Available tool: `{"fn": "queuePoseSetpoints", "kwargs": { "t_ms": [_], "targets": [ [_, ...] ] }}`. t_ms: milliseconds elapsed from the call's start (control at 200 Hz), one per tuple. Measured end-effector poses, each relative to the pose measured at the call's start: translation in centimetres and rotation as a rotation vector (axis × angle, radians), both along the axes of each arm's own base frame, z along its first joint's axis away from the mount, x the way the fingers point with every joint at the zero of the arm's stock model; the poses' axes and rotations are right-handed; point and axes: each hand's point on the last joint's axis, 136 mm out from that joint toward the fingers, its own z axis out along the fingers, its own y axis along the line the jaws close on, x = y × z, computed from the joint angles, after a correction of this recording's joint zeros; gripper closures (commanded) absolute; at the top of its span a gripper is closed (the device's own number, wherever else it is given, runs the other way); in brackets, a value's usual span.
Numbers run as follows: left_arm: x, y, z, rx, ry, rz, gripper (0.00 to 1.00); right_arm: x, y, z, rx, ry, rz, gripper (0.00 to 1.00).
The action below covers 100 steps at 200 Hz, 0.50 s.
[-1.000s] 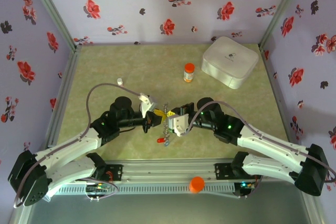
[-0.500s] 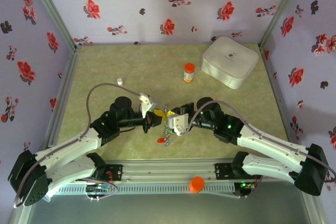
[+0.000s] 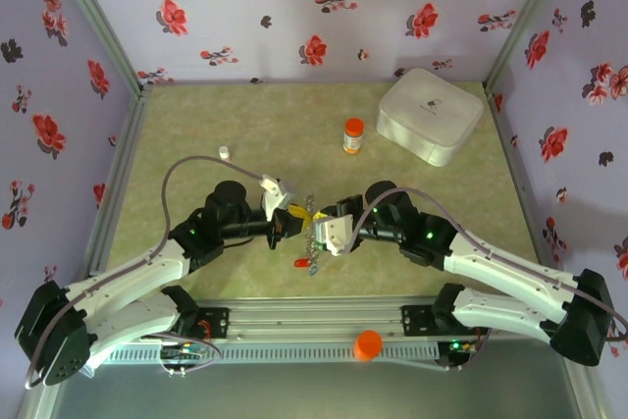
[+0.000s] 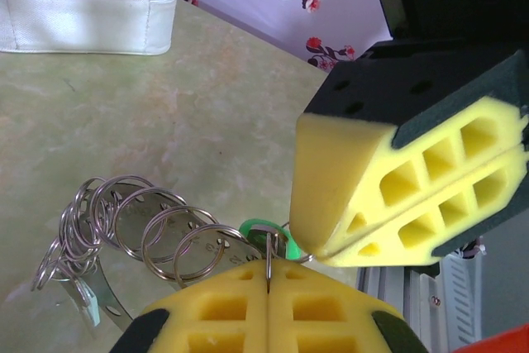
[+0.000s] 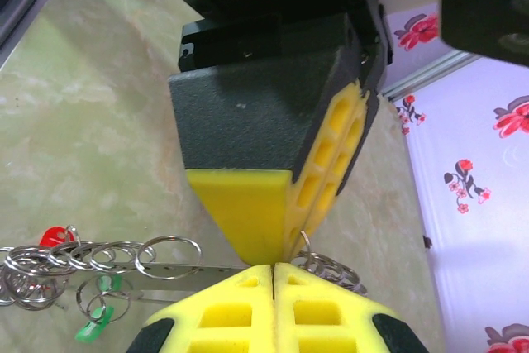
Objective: Put the keys on the keyring
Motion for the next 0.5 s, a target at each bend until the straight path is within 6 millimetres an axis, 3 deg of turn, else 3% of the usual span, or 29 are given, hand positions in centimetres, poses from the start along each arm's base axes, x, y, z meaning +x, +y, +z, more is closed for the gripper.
{"fn": "queuePoseSetpoints", "kwargs": {
  "t_ms": [390, 500],
  "targets": [
    [-0.18, 0.2, 0.12, -0.003, -0.042, -0.009, 1.0, -0.21, 0.15, -0.36, -0.01, 0.031, 0.006, 1.0],
    [-0.25, 0.28, 0.18, -0.008, -0.073, -0.015, 1.0, -0.27, 0.16, -0.34, -0.005, 0.044, 0.003, 0.84]
  ]
}}
